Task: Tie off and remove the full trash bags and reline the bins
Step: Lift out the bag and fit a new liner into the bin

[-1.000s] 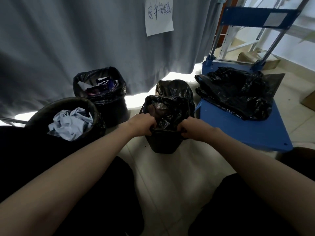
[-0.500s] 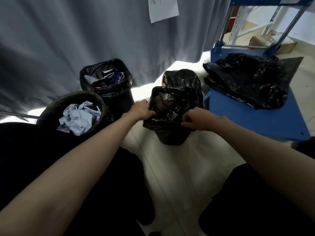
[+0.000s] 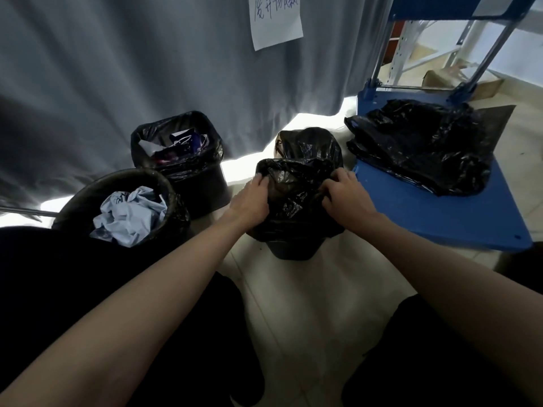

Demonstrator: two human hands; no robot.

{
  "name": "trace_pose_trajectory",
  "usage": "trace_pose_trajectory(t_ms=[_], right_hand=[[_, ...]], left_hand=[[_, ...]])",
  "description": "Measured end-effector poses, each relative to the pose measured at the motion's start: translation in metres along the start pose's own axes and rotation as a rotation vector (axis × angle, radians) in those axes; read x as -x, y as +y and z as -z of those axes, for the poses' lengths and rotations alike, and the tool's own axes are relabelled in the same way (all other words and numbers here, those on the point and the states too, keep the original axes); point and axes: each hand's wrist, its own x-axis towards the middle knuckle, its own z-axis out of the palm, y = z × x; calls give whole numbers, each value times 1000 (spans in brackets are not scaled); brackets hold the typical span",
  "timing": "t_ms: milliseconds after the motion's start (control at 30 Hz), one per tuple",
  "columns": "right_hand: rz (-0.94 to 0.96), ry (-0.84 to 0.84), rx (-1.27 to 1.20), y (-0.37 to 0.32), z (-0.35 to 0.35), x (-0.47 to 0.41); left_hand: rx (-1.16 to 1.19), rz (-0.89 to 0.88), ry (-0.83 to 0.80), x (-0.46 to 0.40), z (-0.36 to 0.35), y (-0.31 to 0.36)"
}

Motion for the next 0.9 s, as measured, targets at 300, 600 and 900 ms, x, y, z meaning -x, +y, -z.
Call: trace_pose_trajectory(t_ms=[300,600,900], right_hand=[[-194,-66,-94,1,-18,-9],[-297,-198,-235,5,-30,-21],[-371,-127,-340,4,-32,-23]], left_hand=[[-586,-13,-37,-21,-7,17],[-389,149,-73,-39,-6,7],[5,355,-53,-30,-5,-11]])
